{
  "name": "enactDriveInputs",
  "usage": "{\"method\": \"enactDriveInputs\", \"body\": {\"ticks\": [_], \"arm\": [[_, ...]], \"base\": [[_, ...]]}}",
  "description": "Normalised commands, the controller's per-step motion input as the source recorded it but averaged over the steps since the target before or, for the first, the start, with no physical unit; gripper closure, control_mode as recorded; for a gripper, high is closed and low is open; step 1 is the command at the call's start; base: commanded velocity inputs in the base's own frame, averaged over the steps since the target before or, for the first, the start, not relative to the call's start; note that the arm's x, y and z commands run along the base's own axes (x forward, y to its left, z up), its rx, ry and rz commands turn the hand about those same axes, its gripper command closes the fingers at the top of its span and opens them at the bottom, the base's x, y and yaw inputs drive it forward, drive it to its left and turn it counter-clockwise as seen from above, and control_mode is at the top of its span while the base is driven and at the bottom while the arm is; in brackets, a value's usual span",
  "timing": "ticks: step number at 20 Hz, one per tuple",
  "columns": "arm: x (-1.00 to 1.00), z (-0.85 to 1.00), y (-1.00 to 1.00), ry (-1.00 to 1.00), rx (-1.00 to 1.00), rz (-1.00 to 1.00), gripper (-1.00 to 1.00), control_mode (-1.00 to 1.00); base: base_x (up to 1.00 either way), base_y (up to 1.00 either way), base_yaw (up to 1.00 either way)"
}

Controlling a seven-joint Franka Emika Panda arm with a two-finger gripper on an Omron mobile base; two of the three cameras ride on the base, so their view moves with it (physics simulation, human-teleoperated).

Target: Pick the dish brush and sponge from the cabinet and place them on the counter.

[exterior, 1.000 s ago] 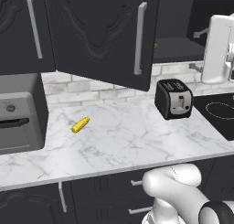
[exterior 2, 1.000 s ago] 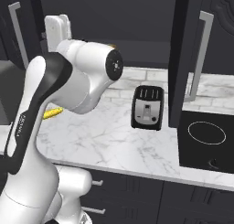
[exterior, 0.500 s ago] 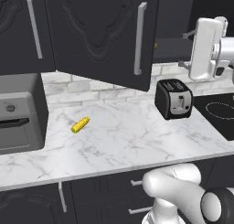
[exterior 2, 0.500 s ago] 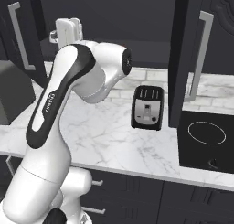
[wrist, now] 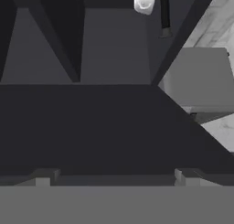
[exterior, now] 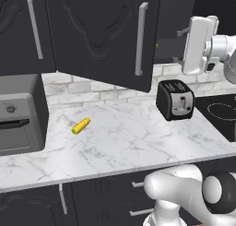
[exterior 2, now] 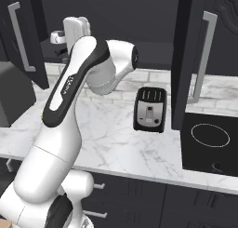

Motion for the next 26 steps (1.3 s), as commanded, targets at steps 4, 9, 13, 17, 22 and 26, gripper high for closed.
{"method": "enactDriveInputs", "body": {"ticks": [4, 9, 13, 17, 22, 26], "arm": [[0.23, 0.0, 0.04, -0.09, -0.01, 0.11, -1.0, -1.0], [0.19, 0.0, 0.28, -0.09, -0.03, 0.12, -1.0, -1.0], [0.09, 0.0, 0.31, -0.11, -0.04, 0.12, -1.0, -1.0], [0.21, -0.04, 0.15, -0.09, -0.04, 0.11, -1.0, -1.0], [0.29, -0.12, 0.01, -0.09, -0.02, 0.12, -1.0, -1.0], [0.12, -0.11, 0.25, -0.09, -0.01, 0.12, -1.0, -1.0]], "base": [[0.0, 0.0, 0.0], [0.0, 0.0, 0.0], [0.0, 0.0, 0.0], [0.0, 0.0, 0.0], [0.0, 0.0, 0.0], [0.0, 0.0, 0.0]]}}
